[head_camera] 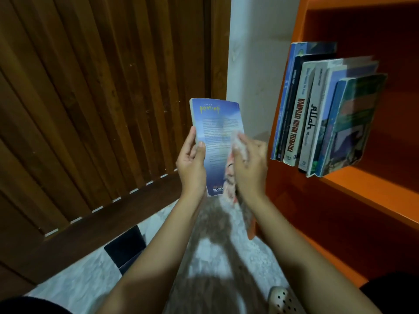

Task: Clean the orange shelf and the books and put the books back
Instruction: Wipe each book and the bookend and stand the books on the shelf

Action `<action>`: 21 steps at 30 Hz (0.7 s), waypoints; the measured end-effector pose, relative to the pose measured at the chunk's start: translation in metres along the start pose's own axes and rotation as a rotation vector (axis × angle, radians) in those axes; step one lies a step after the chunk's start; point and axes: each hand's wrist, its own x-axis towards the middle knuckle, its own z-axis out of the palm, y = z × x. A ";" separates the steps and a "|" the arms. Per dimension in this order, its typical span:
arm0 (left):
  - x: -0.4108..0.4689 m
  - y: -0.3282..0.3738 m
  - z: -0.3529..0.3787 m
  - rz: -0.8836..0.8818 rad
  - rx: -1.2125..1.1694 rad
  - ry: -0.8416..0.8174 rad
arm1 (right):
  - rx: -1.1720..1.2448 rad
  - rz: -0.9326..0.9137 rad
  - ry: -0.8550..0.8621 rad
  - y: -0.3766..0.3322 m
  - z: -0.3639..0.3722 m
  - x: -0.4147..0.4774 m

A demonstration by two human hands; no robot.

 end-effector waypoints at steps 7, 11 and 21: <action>0.022 0.010 -0.009 -0.159 -0.324 0.157 | -0.242 -0.616 -0.247 0.000 -0.010 -0.035; 0.024 0.014 -0.020 -0.149 -0.282 0.096 | -0.345 -0.516 -0.238 0.018 -0.020 -0.026; 0.018 0.028 -0.026 -0.127 -0.170 -0.171 | 0.349 0.230 -0.260 0.014 -0.037 0.016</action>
